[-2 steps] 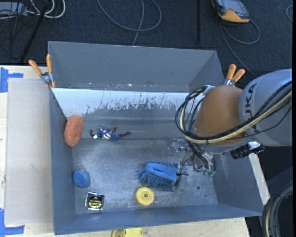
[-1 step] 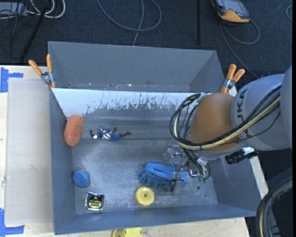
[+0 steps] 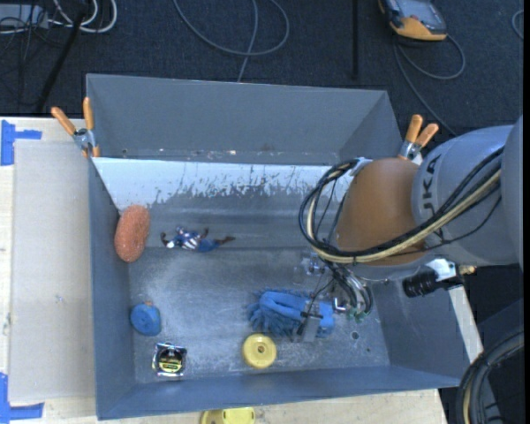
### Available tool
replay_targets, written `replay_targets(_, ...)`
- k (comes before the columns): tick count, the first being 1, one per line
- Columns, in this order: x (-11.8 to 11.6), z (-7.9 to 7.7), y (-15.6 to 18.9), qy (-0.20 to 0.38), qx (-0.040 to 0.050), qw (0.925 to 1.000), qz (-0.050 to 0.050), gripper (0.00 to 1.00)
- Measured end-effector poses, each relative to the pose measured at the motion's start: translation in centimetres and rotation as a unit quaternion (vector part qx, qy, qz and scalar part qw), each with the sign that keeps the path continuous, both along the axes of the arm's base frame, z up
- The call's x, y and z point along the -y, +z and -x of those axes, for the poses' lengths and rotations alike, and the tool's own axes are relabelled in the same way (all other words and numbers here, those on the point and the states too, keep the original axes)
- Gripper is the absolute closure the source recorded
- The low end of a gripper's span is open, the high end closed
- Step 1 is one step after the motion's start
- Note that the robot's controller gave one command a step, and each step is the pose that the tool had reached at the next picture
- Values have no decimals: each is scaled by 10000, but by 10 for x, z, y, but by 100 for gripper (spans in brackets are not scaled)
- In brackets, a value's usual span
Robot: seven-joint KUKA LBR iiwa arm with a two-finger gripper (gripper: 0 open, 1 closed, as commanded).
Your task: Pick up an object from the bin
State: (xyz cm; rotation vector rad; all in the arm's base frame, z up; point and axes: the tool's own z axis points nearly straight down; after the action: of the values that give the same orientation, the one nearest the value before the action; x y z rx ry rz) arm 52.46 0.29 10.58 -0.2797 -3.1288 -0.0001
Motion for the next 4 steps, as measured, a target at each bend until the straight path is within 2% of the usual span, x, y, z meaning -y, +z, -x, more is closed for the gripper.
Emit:
replay_targets(1,-9,18,-27,43,-1,10000,-1,0)
replay_targets(2,-9,17,-36,-897,3,9960,2,100)
replay_targets(4,-9,19,-32,-892,-17,9960,2,100)
